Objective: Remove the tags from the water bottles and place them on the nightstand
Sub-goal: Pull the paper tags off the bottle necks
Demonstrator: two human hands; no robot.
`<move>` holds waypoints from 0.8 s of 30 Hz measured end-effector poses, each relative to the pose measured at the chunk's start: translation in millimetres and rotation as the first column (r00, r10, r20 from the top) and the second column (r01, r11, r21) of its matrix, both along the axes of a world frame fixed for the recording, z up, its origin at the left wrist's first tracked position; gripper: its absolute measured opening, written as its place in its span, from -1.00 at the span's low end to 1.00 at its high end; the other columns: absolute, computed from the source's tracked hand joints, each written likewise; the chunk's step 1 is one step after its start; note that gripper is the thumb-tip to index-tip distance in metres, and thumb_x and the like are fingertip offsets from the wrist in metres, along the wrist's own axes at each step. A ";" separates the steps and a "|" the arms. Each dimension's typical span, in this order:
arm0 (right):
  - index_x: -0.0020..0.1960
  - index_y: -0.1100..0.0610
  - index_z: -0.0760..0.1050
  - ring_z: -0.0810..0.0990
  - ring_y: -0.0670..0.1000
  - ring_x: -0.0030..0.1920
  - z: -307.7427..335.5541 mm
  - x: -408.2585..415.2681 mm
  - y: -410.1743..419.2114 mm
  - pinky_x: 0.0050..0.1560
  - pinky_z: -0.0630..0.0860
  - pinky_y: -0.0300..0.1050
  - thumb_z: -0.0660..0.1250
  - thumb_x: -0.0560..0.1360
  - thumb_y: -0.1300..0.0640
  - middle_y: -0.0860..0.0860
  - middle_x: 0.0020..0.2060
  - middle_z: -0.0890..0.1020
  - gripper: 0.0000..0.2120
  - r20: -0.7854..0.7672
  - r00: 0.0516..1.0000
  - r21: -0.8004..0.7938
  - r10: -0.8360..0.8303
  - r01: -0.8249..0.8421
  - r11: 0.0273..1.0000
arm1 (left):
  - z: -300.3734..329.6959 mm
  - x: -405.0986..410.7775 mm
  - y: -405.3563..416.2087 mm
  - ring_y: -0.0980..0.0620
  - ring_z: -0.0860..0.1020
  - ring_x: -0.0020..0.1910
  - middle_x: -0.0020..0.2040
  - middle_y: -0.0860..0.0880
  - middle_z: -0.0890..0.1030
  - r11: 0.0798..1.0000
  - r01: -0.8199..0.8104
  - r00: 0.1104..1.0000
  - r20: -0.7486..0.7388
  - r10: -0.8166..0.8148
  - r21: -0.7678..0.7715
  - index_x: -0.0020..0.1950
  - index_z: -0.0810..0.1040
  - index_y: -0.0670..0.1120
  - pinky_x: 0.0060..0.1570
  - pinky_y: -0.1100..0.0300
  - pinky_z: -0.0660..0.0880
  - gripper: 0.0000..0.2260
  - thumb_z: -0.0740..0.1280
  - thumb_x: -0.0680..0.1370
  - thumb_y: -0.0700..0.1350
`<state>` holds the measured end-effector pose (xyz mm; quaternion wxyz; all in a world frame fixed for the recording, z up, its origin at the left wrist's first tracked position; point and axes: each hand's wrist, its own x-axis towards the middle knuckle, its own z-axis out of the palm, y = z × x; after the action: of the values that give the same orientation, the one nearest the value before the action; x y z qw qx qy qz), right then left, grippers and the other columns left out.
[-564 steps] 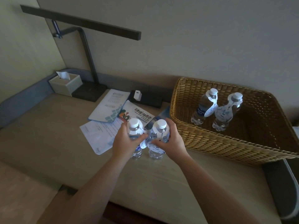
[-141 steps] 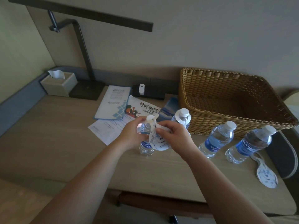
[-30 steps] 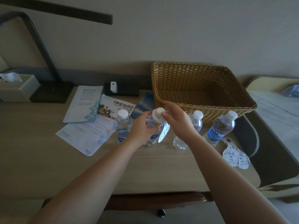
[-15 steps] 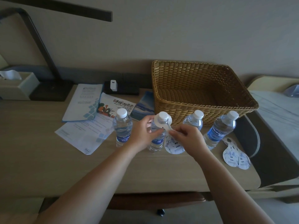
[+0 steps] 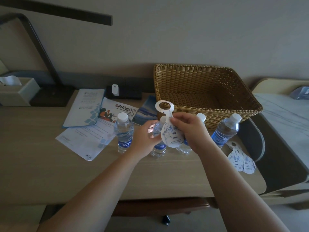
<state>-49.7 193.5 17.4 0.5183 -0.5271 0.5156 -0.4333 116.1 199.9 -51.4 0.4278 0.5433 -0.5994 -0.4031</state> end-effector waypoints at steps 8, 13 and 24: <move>-0.04 0.04 0.67 0.65 0.03 -0.14 -3.0 -44.4 14.0 -0.15 0.58 -0.06 0.39 0.49 0.16 0.06 -0.17 0.69 -0.90 0.155 0.985 -0.053 -0.074 0.083 0.995 | -1.2 -5.3 4.4 0.34 0.44 -0.01 0.11 0.20 0.50 0.999 -0.048 0.999 0.024 0.048 0.002 0.31 0.45 0.01 -0.23 0.52 0.35 -0.55 0.47 0.46 -0.08; 0.03 0.15 0.64 0.65 0.08 -0.04 -20.7 -111.7 34.7 -0.04 0.60 -0.03 0.41 0.39 0.11 0.14 -0.07 0.68 -0.76 0.276 0.932 -0.004 -0.235 0.246 0.969 | -6.3 -18.8 2.5 0.19 0.45 0.14 0.15 0.14 0.52 0.993 -0.120 0.993 0.009 0.120 -0.025 0.28 0.47 -0.05 -0.18 0.54 0.34 -0.55 0.49 0.44 -0.09; -0.03 0.11 0.63 0.64 0.06 -0.15 -99.9 -237.9 48.0 -0.27 0.56 -0.13 0.43 0.47 0.12 0.07 -0.15 0.66 -0.90 0.022 0.675 0.167 -0.738 0.725 0.668 | -10.3 -44.5 -3.6 0.33 0.45 0.09 0.14 0.22 0.51 0.994 -0.096 0.995 0.027 0.097 -0.051 0.21 0.42 0.12 -0.16 0.64 0.33 -0.58 0.49 0.43 -0.05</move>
<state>-287.5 241.5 -82.5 0.3598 -0.2177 0.6902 -0.5890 71.6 196.3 -61.7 0.4514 0.5666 -0.5886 -0.3589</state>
